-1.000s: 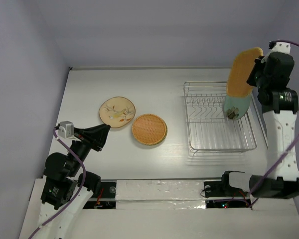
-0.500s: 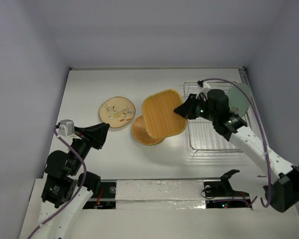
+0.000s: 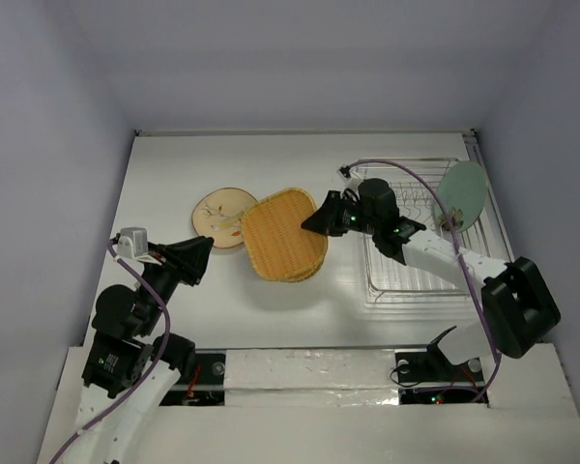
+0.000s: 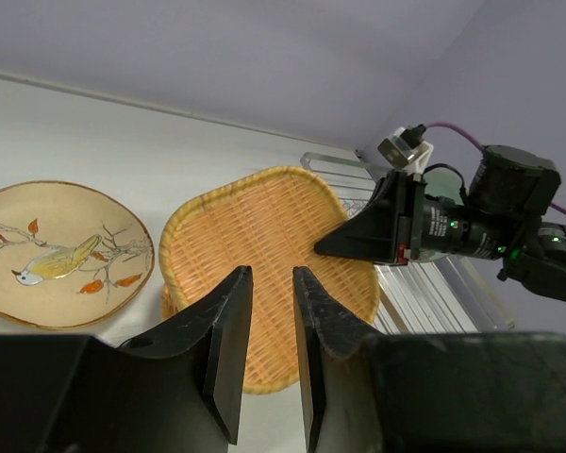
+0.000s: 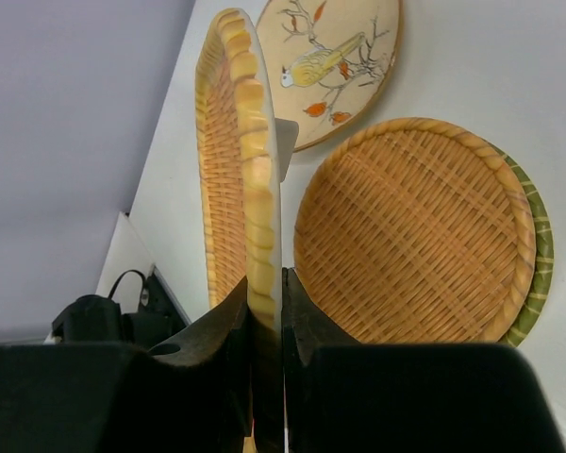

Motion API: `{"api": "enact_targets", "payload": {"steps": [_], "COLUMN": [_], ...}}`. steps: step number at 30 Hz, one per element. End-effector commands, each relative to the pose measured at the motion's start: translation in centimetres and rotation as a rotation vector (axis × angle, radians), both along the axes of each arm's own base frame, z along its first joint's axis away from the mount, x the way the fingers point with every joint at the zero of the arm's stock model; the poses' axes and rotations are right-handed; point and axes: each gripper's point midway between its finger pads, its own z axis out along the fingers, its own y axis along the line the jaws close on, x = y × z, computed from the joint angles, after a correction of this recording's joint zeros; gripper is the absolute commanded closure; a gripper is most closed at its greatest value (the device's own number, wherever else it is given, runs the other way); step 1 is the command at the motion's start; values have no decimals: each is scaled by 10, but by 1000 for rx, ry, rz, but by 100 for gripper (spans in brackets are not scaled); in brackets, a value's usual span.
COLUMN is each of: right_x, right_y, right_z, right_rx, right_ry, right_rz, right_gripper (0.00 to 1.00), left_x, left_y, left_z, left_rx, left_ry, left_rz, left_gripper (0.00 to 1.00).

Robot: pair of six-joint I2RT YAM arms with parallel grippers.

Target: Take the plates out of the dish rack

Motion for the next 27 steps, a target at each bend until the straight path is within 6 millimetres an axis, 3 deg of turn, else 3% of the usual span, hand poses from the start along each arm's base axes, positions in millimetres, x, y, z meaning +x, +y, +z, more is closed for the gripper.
{"api": "enact_targets", "payload": {"steps": [1,11,16,24,27], "right_x": [11,20,20,26,28], "right_y": [16,14,3,-25,-32], "right_z": [32,-29,-60,-90,-95], "right_rx": [100,-4,-76,-220,-256], "right_ry": [-107,-14,24,39,45], "right_rz": [18,-15,-65,-182,-208], "right_gripper": [100,100,99,83,68], "left_x": [2,3,3,3,3], "left_y": [0,-1,-1,-1,-1], "left_z": [8,7,8,7,8], "left_rx": [-17,-13,-14,-16,-18], "left_ry": [-18,-13,-16,-16,-16], "left_rz": [6,5,3,3,3], "left_gripper": [78,78,78,78,78]}}
